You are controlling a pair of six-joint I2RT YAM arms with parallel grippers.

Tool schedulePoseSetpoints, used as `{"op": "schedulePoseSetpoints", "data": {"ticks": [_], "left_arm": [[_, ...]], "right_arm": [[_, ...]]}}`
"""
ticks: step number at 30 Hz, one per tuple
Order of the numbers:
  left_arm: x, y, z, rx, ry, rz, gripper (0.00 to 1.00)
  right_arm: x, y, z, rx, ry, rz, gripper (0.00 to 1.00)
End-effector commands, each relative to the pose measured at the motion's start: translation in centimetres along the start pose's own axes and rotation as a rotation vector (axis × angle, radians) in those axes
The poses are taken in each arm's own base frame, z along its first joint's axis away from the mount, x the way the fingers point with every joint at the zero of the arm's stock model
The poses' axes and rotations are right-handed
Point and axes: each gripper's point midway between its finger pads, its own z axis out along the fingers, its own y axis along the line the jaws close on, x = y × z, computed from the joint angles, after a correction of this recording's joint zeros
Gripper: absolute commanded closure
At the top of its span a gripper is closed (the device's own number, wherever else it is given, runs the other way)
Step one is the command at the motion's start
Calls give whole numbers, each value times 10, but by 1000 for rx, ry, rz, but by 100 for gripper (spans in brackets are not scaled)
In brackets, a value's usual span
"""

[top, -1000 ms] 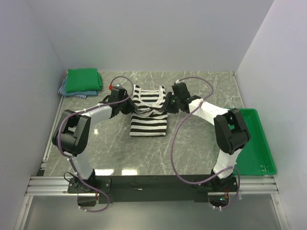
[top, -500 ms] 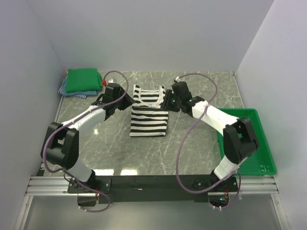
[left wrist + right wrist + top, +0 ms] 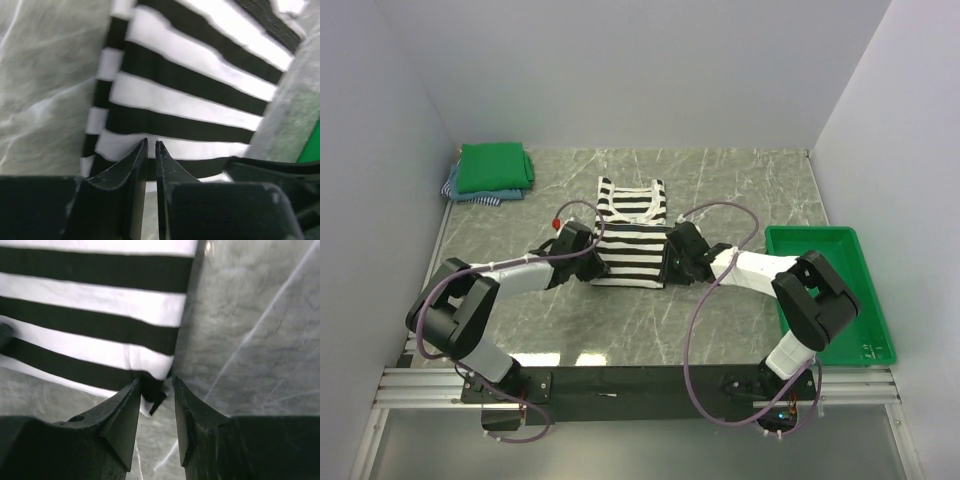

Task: Fold and stack the tank tops
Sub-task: Fold the tank top

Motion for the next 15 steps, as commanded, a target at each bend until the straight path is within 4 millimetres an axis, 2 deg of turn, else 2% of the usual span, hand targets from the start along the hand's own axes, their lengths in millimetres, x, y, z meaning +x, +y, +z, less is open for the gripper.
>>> {"op": "schedulePoseSetpoints", "data": {"ticks": [1,5,9,11,14,15], "left_arm": [[6,1,4,24,-14,-29,83],[14,10,4,5,3,-20,83],[13,8,-1,9,1,-11,82],[11,6,-5,13,-1,3,78],[0,-11,-20,58,-30,21,68],[-11,-18,-29,78,-79,24,64]], "right_arm": [[-1,-2,6,-14,-31,21,59],[1,-6,5,-3,-32,10,60],[1,-9,3,15,-29,-1,60],[1,-10,-1,15,-31,-3,60],[-1,-6,-11,-10,-48,6,59],[-1,-6,-13,-12,-51,9,59]]}}
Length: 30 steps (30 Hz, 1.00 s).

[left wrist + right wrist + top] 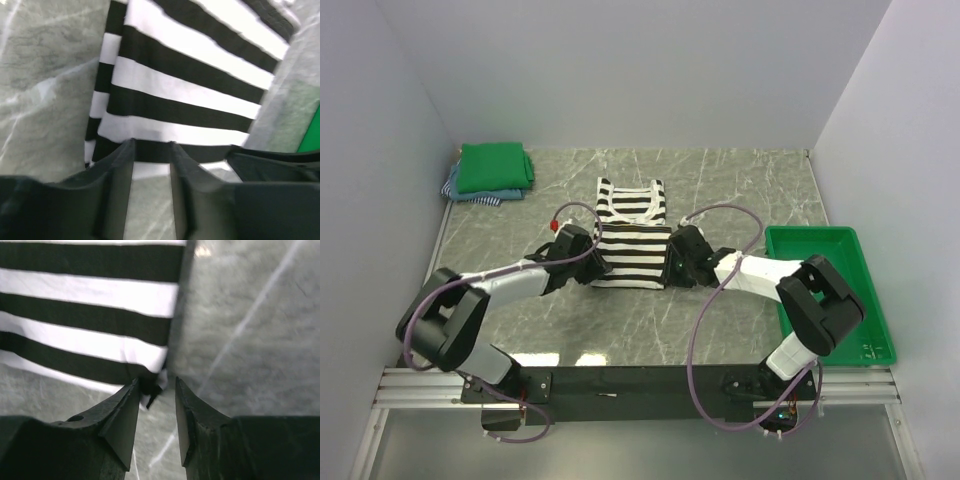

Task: Fold and stack the tank tops
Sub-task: Fold the tank top

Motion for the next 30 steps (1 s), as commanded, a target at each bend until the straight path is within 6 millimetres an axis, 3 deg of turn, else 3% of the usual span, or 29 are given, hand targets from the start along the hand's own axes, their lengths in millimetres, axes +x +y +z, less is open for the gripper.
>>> {"op": "schedulePoseSetpoints", "data": {"ticks": [1,6,13,20,30], "left_arm": [[-21,-17,-26,32,-85,33,59],[-27,-3,-41,-26,-109,23,53],[-8,21,-31,-66,-57,-5,53],[1,29,-24,-74,-31,-37,49],[15,40,-10,-82,8,-65,59]], "right_arm": [[-2,-4,-15,4,-26,-2,58],[-1,3,-20,-32,-20,22,57],[4,12,-16,-80,2,64,57],[17,11,-7,-96,39,102,57],[19,0,2,-57,13,145,59]]}}
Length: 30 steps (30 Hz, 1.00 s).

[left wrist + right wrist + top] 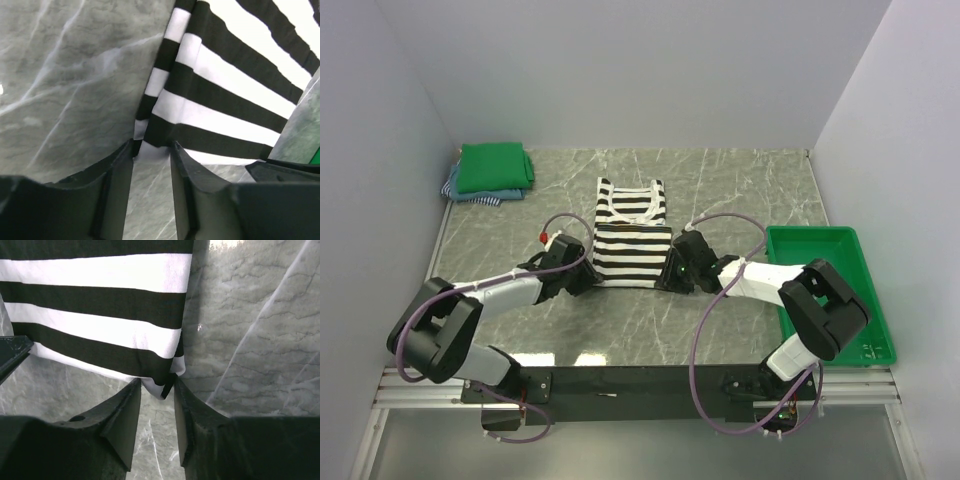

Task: Fold and stack the tank tops
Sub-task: Fold the tank top

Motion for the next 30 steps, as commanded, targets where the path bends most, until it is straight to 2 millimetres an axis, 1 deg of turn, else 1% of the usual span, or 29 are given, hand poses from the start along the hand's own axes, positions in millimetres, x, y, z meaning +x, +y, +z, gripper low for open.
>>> {"op": "schedulePoseSetpoints", "data": {"ticks": [1,2,3,5,6,8,9,11,12,13,14,15,16,17,18,19,20,21,22,23,24,25,26,27,28,29,30], "left_arm": [[5,5,8,-2,12,-11,60],[8,8,10,-12,21,-10,61],[8,9,11,-16,24,-9,66],[9,13,13,-28,23,-11,69],[9,13,13,-30,24,-11,75],[8,12,13,-29,19,-10,85],[9,12,12,-29,19,-6,93],[10,9,7,-25,16,8,100],[12,8,5,-25,16,14,99],[18,6,2,-20,23,31,99],[19,2,-3,-6,19,33,100],[24,7,-7,-22,23,40,99],[34,6,-11,-16,37,58,100],[37,1,-19,4,35,52,100],[45,11,-22,-17,48,53,99],[55,13,-30,-5,53,51,100],[58,8,-35,10,52,46,99],[66,17,-38,0,66,45,99],[79,22,-45,-5,86,65,99],[83,20,-54,20,86,39,99],[97,26,-62,12,114,67,99],[101,27,-67,15,107,71,99],[104,21,-78,49,106,43,99],[108,19,-84,59,109,44,99],[116,21,-95,67,117,73,100],[120,20,-100,69,123,54,99],[120,14,-107,84,120,51,99]], "right_arm": [[0,-13,6,39,-24,24,61],[2,-15,7,47,-24,23,62],[2,-16,7,49,-24,25,64],[2,-20,8,61,-27,22,69],[3,-21,8,66,-27,22,75],[2,-22,8,68,-31,12,83],[1,-20,7,64,-35,6,90],[1,-20,4,59,-38,-7,97],[2,-21,2,61,-36,-13,100],[2,-18,-2,48,-44,-19,100],[7,-22,-5,51,-38,-23,100],[14,-21,-8,49,-30,-39,100],[15,-16,-15,28,-44,-48,100],[24,-21,-19,35,-33,-57,100],[29,-20,-22,28,-32,-63,100],[45,-17,-30,15,-12,-65,100],[48,-15,-34,7,-27,-84,100],[53,-7,-44,-23,-35,-73,100],[71,-6,-49,-36,-12,-95,100],[77,-3,-53,-46,-17,-101,100],[81,2,-63,-72,-24,-75,100],[99,4,-69,-93,0,-103,100],[105,8,-74,-109,-2,-102,100],[105,11,-83,-124,-21,-72,100],[111,13,-88,-136,-12,-74,100],[119,18,-94,-156,0,-86,100],[119,20,-102,-164,-5,-68,100]]}}
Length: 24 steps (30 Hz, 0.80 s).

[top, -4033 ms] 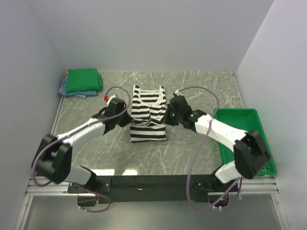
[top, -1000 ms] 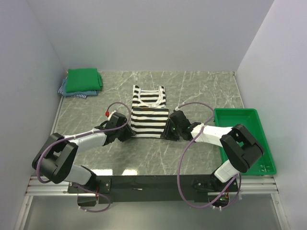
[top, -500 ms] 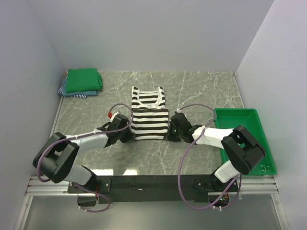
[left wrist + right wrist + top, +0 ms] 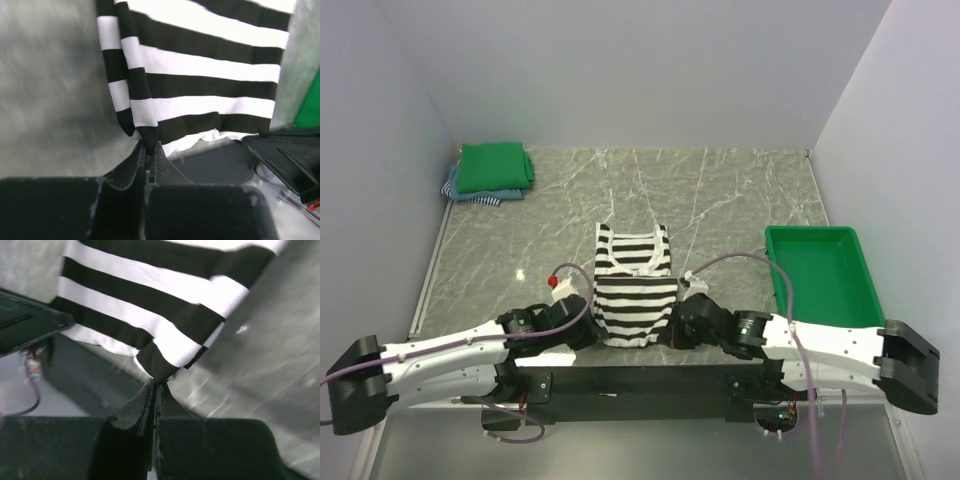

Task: Fold and stack the tank tops
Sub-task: Fold the tank top

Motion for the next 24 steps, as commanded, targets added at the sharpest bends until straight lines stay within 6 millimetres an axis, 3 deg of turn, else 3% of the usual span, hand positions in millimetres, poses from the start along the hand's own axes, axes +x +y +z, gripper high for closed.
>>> {"op": "schedulePoseSetpoints", "data": {"ticks": [1,2,6,7,12,13,20,22,24], "left_arm": [[7,-3,-20,-20,-24,-59,99],[5,1,-24,-44,-42,-73,99],[-8,-21,-41,5,-92,-84,99],[-13,-25,-43,12,-114,-79,99],[-53,-62,-62,55,-263,-52,99],[-66,-65,-63,52,-291,-65,100],[-142,-94,-47,78,-385,-5,100],[-165,-89,-35,46,-404,-2,100],[-185,-101,-30,74,-422,-9,99]], "right_arm": [[-2,10,-17,2,-60,72,100],[-4,13,-20,-5,-66,71,100],[-23,22,-35,-2,-123,51,100],[-36,32,-41,-8,-161,49,100],[-68,42,-46,-4,-202,5,100],[-84,40,-46,4,-228,28,100],[-147,41,-34,-1,-266,11,100],[-164,42,-23,-10,-255,3,100],[-184,26,-9,22,-248,23,100]]}}
